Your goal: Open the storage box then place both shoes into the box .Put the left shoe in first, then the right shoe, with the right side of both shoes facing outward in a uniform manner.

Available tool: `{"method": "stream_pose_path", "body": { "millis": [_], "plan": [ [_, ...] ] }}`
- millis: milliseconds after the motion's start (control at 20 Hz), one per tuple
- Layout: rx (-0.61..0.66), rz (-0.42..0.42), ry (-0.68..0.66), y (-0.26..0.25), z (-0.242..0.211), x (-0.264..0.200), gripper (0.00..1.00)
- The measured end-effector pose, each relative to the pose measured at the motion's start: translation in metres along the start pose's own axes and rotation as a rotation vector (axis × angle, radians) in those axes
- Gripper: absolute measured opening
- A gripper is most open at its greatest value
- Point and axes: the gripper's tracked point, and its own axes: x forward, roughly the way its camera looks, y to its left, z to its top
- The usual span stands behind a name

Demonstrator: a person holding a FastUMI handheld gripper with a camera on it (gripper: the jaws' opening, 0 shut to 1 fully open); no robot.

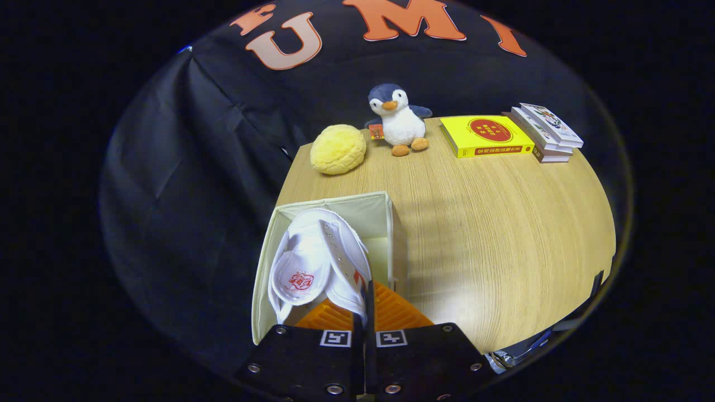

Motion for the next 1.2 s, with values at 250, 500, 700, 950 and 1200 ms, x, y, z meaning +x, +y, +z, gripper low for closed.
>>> {"method": "stream_pose_path", "body": {
  "millis": [250, 500, 700, 950, 1200],
  "plan": [
    [0.087, -0.141, 0.026, -0.009, -0.01, 0.02, 0.02],
    [0.122, -0.213, 0.056, -0.003, -0.02, 0.038, 0.03],
    [0.151, -0.211, 0.056, 0.0, -0.024, 0.04, 0.21],
    [0.179, -0.058, -0.027, 0.012, 0.005, 0.015, 0.35],
    [0.117, -0.044, -0.166, -0.018, 0.027, -0.014, 0.55]
  ]
}}
